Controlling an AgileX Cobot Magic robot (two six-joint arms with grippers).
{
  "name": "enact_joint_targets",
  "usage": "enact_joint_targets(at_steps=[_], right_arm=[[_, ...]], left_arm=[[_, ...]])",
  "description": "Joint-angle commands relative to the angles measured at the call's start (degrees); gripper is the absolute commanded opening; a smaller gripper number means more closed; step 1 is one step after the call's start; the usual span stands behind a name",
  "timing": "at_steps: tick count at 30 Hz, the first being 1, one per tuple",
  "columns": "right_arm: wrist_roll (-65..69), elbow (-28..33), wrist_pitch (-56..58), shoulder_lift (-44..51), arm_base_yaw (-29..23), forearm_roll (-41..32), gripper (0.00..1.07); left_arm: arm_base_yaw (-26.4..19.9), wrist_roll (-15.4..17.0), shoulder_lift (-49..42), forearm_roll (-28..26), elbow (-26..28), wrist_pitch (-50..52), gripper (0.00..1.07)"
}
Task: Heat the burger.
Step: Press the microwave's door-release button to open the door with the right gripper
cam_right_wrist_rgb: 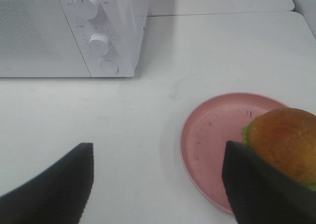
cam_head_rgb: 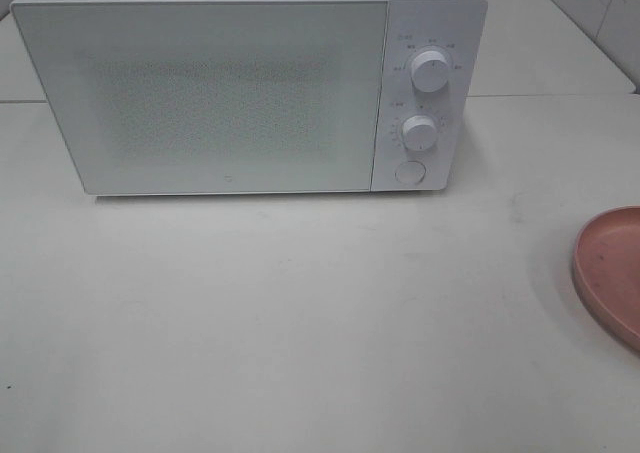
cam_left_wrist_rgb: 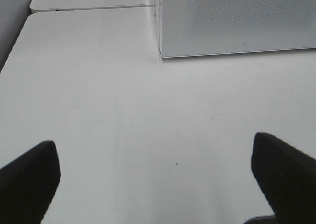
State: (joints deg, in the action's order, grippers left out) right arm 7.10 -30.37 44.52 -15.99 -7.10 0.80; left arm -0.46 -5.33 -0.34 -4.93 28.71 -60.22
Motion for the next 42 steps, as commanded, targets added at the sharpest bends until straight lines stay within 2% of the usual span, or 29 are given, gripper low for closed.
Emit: enact_joint_targets(at_steps=[1,12,20,23,31,40,42], right_arm=[[-0.34,-0.4,-4.01,-4.35,-0.06,0.06,0.69],[-0.57,0.46,-11.69,-14.84,-0.06,0.17,0.69],[-0.57,0.46,-21.26,-23.32,-0.06,0.11,0.69],[-0.57,0.46,-22.29,-24.12,-0.06,0.11,0.69],[-0.52,0.46,-35.35,-33.29,-0.06,0.11,0.69],[-0.52,0.46,-44.52,-39.76,-0.06,0.29,0.69],[-0.74,0.92,-48.93,-41.83,-0.06,2.29,0.69]], left_arm=[[-0.06,0.23,-1.38,-0.46,-0.23,0.8,0.98],[-0.06,0.23,-1.38,-0.46,-0.23,0.8,0.98],[-0.06,0.23,-1.38,-0.46,-0.23,0.8,0.98],[-0.06,0.23,-1.38,-0.46,-0.23,0.8,0.98],[-0.06,0.23,-1.38,-0.46,-0.23,0.8,0.98],[-0.06,0.23,-1.38,-0.46,-0.23,0.8,0.98],[-0.06,0.23,-1.38,-0.46,-0.23,0.8,0.98]])
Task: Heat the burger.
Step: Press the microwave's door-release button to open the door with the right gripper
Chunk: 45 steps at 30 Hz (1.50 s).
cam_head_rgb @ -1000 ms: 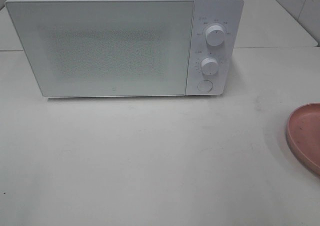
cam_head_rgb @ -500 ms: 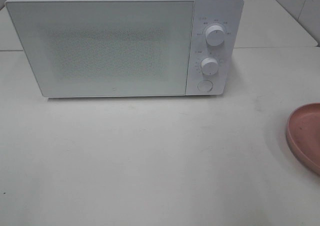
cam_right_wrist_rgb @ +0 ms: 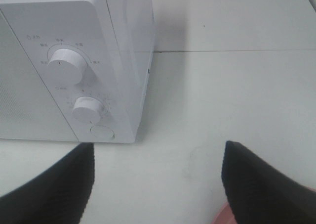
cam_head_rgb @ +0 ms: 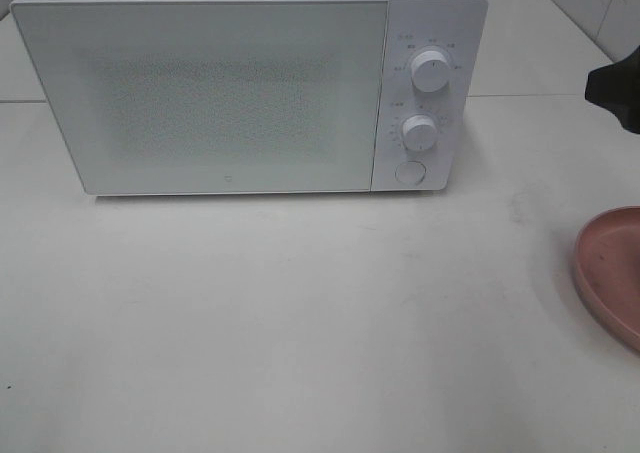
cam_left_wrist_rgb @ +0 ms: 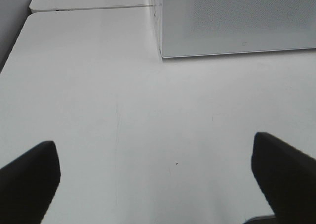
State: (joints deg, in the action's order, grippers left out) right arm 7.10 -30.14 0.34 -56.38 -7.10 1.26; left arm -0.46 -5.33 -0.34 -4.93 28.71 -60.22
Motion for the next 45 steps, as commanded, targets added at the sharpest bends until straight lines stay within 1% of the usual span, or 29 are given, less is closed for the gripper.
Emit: enact_joint_targets(at_steps=[1,3,8,9,10,11,12,13,14,15,16,17,18,19,20,21,22,23,24,26,27,28,30,32,33,34,36,37,45], right_arm=[[-0.74,0.69,-4.76,-1.43,-0.06,1.83,0.69],[-0.74,2.23,-11.57,-3.27,-0.06,2.06,0.69],[-3.44,4.93,-18.62,-5.21,-0.06,0.0,0.69],[-6.19,6.36,-22.23,-6.25,-0.46,-2.98,0.69],[-6.19,6.36,-22.23,-6.25,-0.46,-2.98,0.69],[-10.83,7.85,-25.15,-7.45,-1.03,-8.14,0.69],[-13.35,8.71,-26.7,-8.02,-1.6,-10.77,0.69],[-13.35,8.71,-26.7,-8.02,-1.6,-10.77,0.69],[-17.76,10.26,-30.42,-9.28,-3.32,-15.01,0.7],[-19.88,11.17,-32.89,-9.91,-4.64,-17.25,0.71],[-19.88,11.17,-32.89,-9.91,-4.64,-17.25,0.71],[-22.57,12.66,-37.24,-11.12,-7.22,-20.74,0.74],[-22.57,12.66,-37.24,-11.12,-7.22,-20.74,0.74],[-23.49,13.35,-39.99,-11.92,-8.71,-22.69,0.76],[-25.1,14.21,-43.43,-13.41,-11.97,-26.47,0.8],[-25.1,14.21,-43.43,-13.41,-11.97,-26.47,0.8],[-27.1,14.73,-46.58,-15.07,-14.78,-29.97,0.81],[-28.42,14.78,-47.84,-15.93,-16.27,-32.03,0.81],[-28.42,14.78,-47.84,-15.93,-16.27,-32.03,0.81],[-31.57,14.78,-51.45,-18.33,-20.86,-38.1,0.81],[-31.57,14.78,-51.45,-18.33,-20.86,-38.1,0.81],[-33.46,14.78,-53.63,-20.05,-24.18,-41.54,0.81],[-33.86,14.78,-54.55,-20.74,-25.5,-42.86,0.8],[-34.03,14.78,-58.16,-23.72,-30.19,-46.98,0.8],[-34.03,14.78,-58.16,-23.72,-30.19,-46.98,0.8],[-33.98,14.78,-60.68,-25.67,-33.06,-49.22,0.79],[-33.98,14.78,-61.88,-26.76,-34.43,-50.36,0.79],[-33.98,14.78,-63.6,-28.71,-37.13,-51.74,0.78],[-31.4,14.61,-69.21,-34.49,-44.52,-53.86,0.76]], left_arm=[[-0.06,0.23,-1.38,-0.46,-0.23,0.8,0.98],[-0.06,0.23,-1.38,-0.46,-0.23,0.8,0.98],[-0.06,0.23,-1.38,-0.46,-0.23,0.8,0.98],[-0.06,0.23,-1.38,-0.46,-0.23,0.8,0.98],[-0.06,0.23,-1.38,-0.46,-0.23,0.8,0.98],[-0.06,0.23,-1.38,-0.46,-0.23,0.8,0.98],[-0.06,0.23,-1.38,-0.46,-0.23,0.8,0.98],[-0.06,0.23,-1.38,-0.46,-0.23,0.8,0.98],[-0.06,0.23,-1.38,-0.46,-0.23,0.8,0.98],[-0.06,0.23,-1.38,-0.46,-0.23,0.8,0.98],[-0.06,0.23,-1.38,-0.46,-0.23,0.8,0.98],[-0.06,0.23,-1.38,-0.46,-0.23,0.8,0.98],[-0.06,0.23,-1.38,-0.46,-0.23,0.8,0.98],[-0.06,0.23,-1.38,-0.46,-0.23,0.8,0.98],[-0.06,0.23,-1.38,-0.46,-0.23,0.8,0.98],[-0.06,0.23,-1.38,-0.46,-0.23,0.8,0.98],[-0.06,0.23,-1.38,-0.46,-0.23,0.8,0.98],[-0.06,0.23,-1.38,-0.46,-0.23,0.8,0.98],[-0.06,0.23,-1.38,-0.46,-0.23,0.8,0.98],[-0.06,0.23,-1.38,-0.46,-0.23,0.8,0.98],[-0.06,0.23,-1.38,-0.46,-0.23,0.8,0.98],[-0.06,0.23,-1.38,-0.46,-0.23,0.8,0.98],[-0.06,0.23,-1.38,-0.46,-0.23,0.8,0.98],[-0.06,0.23,-1.38,-0.46,-0.23,0.8,0.98],[-0.06,0.23,-1.38,-0.46,-0.23,0.8,0.98],[-0.06,0.23,-1.38,-0.46,-0.23,0.8,0.98],[-0.06,0.23,-1.38,-0.46,-0.23,0.8,0.98],[-0.06,0.23,-1.38,-0.46,-0.23,0.8,0.98],[-0.06,0.23,-1.38,-0.46,-0.23,0.8,0.98]])
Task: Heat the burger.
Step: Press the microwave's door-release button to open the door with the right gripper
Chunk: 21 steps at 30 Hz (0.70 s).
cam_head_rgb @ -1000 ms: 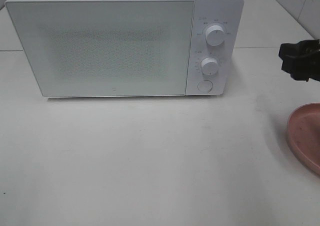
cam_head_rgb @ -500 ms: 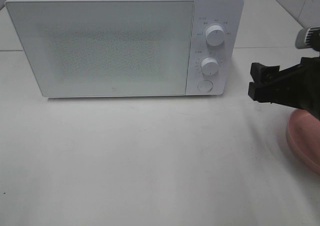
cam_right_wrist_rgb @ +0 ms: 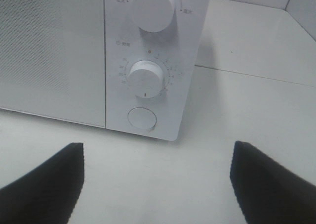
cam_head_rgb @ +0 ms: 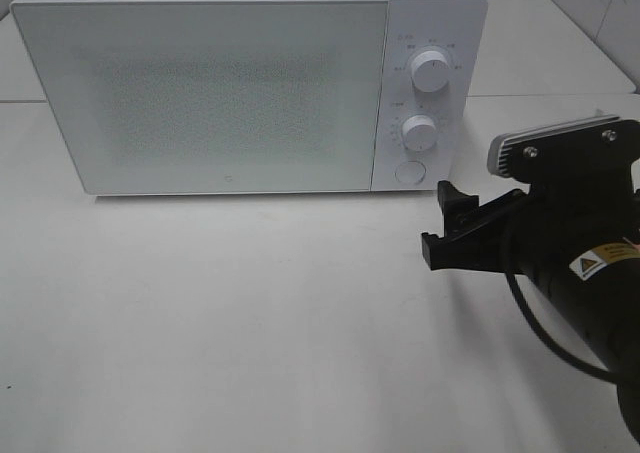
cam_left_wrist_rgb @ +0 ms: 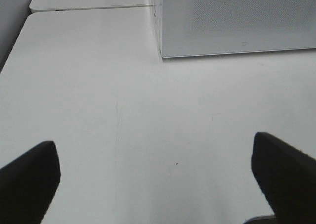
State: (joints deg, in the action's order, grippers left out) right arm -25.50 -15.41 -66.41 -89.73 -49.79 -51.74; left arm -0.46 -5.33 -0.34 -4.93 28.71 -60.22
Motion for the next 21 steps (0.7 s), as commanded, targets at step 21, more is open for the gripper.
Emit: enact_joint_targets(at_steps=[21], right_arm=[[12.32,-0.11,-3.78,-3.67,-2.46,-1.38,0.76]], left_arm=[[-0.06,0.23,-1.38,-0.46,-0.23,0.8,0.98]])
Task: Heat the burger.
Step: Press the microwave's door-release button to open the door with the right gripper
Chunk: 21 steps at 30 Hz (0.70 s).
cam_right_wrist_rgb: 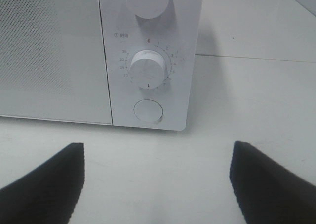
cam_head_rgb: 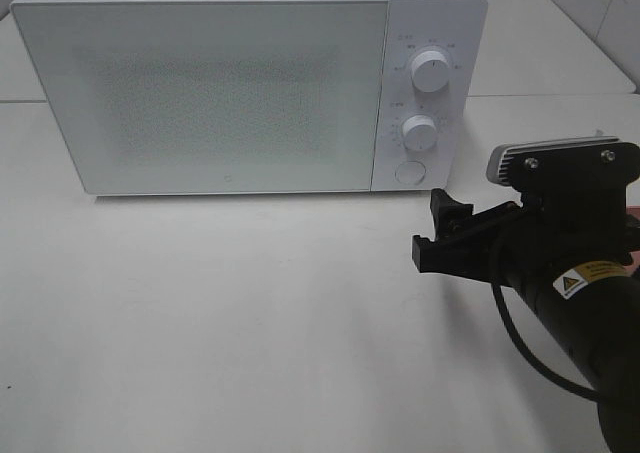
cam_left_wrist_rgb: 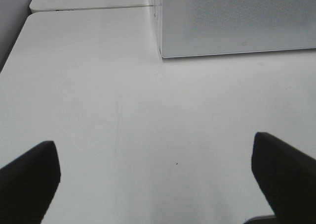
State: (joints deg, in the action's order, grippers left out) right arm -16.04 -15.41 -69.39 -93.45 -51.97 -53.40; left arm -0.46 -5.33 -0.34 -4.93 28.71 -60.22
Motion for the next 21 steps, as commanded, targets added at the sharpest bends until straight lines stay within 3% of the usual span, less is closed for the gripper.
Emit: enact_joint_targets(at_steps=[1,11,21], right_arm=[[4.18,-0.11,-0.74,0.06,-0.29,0.29,0.76],[19.6,-0.11,-0.4,0.06,-0.29,0.29,0.76],[55.0,-0.11,2.64,0.06,-0.29,0.29,0.71]], left_arm=[[-0.06,0.23,-1.38,-0.46,-0.23,0.8,0.98],[-0.06,0.23,-1.38,-0.46,-0.23,0.8,0.98],[-0.06,0.23,-1.38,-0.46,-0.23,0.8,0.98]])
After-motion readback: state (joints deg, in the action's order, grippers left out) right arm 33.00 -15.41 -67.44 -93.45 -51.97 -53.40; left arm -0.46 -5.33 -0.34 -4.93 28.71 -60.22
